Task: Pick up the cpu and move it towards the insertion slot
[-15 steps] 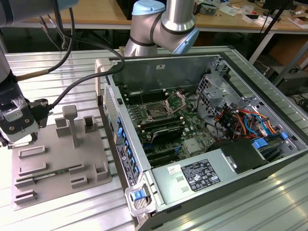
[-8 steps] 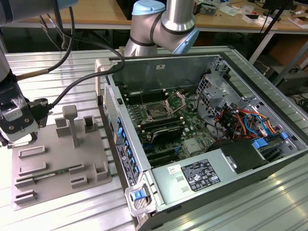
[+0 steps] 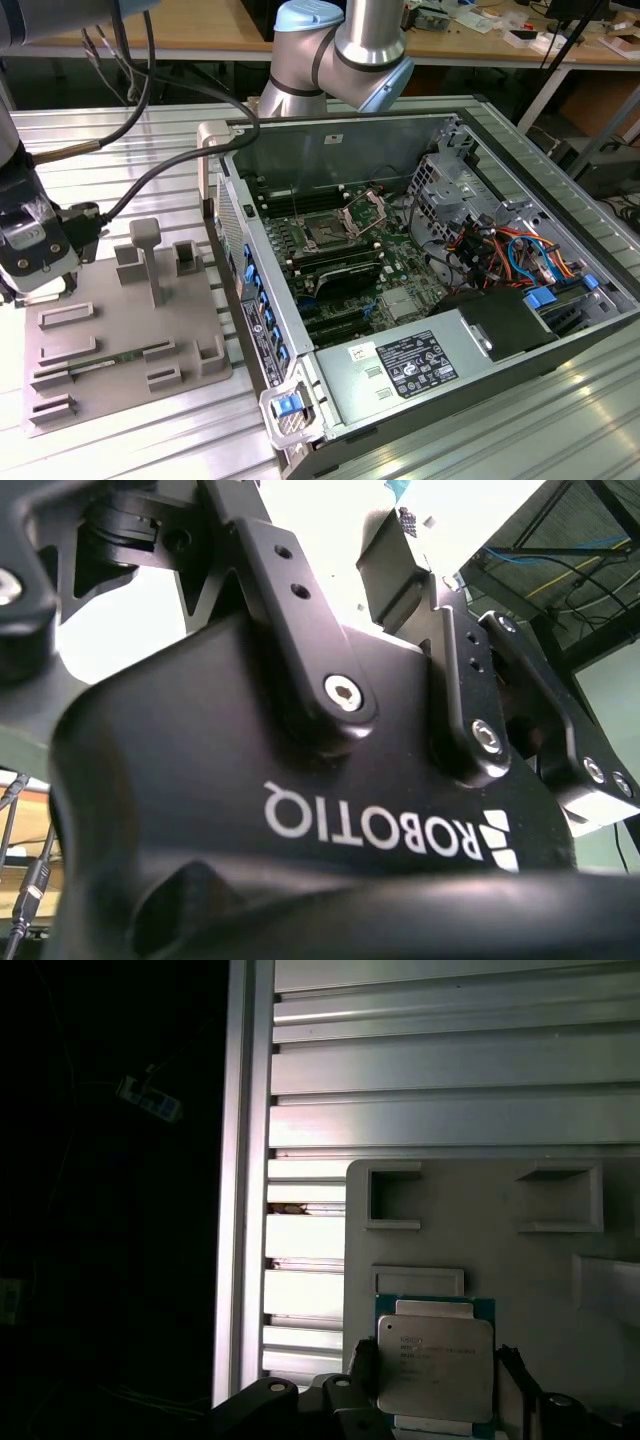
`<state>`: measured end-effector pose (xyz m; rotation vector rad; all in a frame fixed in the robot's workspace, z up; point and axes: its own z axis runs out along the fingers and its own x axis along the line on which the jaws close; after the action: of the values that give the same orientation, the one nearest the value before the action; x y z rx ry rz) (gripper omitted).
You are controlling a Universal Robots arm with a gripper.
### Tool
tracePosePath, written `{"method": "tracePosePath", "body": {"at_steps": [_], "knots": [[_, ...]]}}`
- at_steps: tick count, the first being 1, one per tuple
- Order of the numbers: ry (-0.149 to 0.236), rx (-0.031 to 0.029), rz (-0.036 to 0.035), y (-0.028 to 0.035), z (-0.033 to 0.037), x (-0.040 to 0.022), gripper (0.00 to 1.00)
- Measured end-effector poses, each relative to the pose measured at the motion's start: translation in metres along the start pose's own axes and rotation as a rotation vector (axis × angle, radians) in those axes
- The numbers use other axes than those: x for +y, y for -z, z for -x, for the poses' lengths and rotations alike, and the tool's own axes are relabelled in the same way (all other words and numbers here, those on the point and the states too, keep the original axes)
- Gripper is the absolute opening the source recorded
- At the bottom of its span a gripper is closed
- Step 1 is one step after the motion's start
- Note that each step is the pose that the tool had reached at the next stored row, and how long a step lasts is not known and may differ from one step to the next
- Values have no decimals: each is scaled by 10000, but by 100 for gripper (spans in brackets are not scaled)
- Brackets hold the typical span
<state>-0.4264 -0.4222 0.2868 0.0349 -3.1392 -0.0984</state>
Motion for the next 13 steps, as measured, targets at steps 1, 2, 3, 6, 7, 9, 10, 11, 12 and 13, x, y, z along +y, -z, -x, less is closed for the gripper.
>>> {"method": "tracePosePath", "body": {"at_steps": [1, 2, 3, 6, 7, 9, 10, 11, 12, 13], "knots": [[0, -1, 1, 1, 0, 0, 55], [0, 0, 0, 3, 0, 0, 55], [0, 0, 0, 5, 0, 0, 55], [0, 0, 3, 10, 0, 1, 55], [-1, 0, 4, 13, 0, 1, 55], [0, 1, 5, 18, 0, 1, 55], [1, 0, 6, 22, 0, 1, 55], [0, 0, 7, 24, 0, 2, 55], [-1, 0, 8, 26, 0, 2, 55], [0, -1, 9, 27, 0, 2, 55]]}}
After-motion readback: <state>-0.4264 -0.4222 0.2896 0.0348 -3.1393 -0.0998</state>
